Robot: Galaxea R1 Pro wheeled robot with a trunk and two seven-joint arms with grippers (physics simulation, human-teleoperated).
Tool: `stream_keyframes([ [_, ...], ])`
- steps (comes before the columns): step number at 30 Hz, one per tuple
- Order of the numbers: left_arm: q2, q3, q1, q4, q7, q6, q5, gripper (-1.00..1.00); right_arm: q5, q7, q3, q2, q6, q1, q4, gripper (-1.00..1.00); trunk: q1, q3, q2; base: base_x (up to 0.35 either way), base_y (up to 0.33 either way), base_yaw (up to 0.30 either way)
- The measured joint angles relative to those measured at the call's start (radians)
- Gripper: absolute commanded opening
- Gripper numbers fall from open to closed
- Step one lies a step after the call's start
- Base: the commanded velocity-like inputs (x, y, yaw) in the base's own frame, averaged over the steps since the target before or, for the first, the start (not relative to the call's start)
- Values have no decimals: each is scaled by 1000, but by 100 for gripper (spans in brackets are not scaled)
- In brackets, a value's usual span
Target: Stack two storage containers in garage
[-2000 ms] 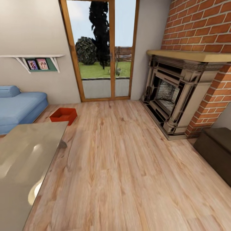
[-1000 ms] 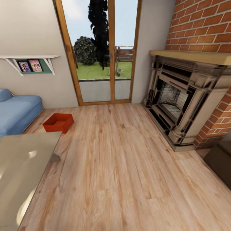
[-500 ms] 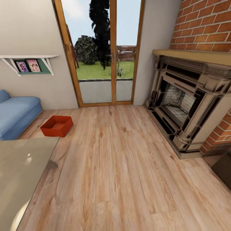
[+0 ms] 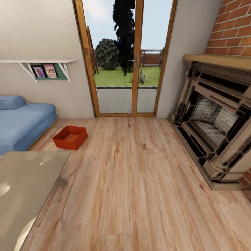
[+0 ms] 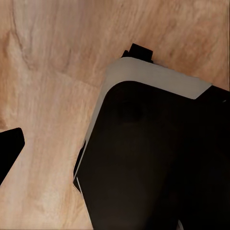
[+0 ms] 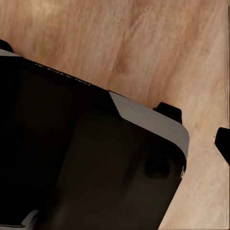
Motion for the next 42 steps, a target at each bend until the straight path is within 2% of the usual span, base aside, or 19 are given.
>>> stream_keyframes([
  [42,1,0,0,0,0,0,0,100,0,0,0,0,0,0,0,100,0,0,0,337,-130,282],
])
